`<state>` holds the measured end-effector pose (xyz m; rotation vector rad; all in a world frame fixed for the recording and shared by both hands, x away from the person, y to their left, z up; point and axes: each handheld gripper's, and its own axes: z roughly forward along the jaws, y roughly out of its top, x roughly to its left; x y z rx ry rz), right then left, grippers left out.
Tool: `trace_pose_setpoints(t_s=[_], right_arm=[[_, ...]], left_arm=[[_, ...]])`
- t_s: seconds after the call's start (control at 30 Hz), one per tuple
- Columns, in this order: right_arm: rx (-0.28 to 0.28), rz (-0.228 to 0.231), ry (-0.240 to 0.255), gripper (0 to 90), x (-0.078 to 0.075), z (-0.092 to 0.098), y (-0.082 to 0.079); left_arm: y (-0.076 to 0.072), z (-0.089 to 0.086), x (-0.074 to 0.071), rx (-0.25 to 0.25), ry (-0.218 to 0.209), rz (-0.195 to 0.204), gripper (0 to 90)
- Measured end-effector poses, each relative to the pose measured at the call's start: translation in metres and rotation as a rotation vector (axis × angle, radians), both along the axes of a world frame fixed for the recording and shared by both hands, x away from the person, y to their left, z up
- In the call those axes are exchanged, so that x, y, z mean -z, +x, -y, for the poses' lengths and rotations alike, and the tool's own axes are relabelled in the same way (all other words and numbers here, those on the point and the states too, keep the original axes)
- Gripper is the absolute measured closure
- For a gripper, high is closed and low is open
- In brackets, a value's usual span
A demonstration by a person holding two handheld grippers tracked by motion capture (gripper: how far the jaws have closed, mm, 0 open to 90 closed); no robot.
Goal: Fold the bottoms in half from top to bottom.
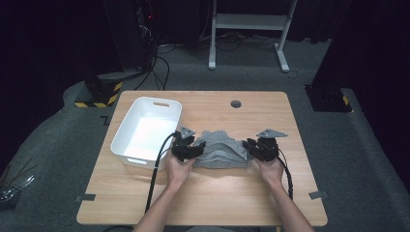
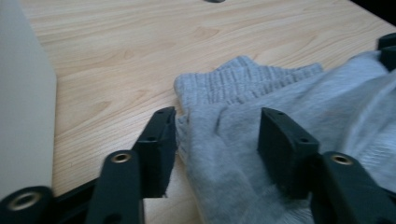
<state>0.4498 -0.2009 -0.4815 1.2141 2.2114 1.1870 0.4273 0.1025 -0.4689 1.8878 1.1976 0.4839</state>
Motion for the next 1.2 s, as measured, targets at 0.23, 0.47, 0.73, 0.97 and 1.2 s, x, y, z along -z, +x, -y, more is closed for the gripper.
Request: trace_pose_setpoints(t_s=[0.23, 0.47, 0.73, 0.97, 1.2], right_arm=[[0.018, 0.024, 0.046, 49.5, -0.008, 0.009, -0.007], [0.003, 0.044, 0.047, 48.7, -0.012, 0.015, -0.019], [0.011, -0.026, -0.009, 52.0, 0.008, 0.002, -0.003], [0.013, 0.018, 0.025, 46.0, -0.004, 0.011, -0.012], [-0.053, 0.114, 0.028, 40.2, -0.016, 0.021, -0.050]], left_arm=[[-0.019, 0.002, -0.010, 0.069, 0.003, 0.022, 36.4], [-0.047, 0.001, -0.004, 0.137, 0.012, 0.062, 32.8], [-0.051, 0.012, 0.010, 0.183, 0.073, 0.060, 28.5], [-0.030, 0.027, 0.011, 0.112, 0.142, 0.065, 31.0], [-0.017, 0.034, 0.003, 0.084, 0.135, 0.055, 47.9]])
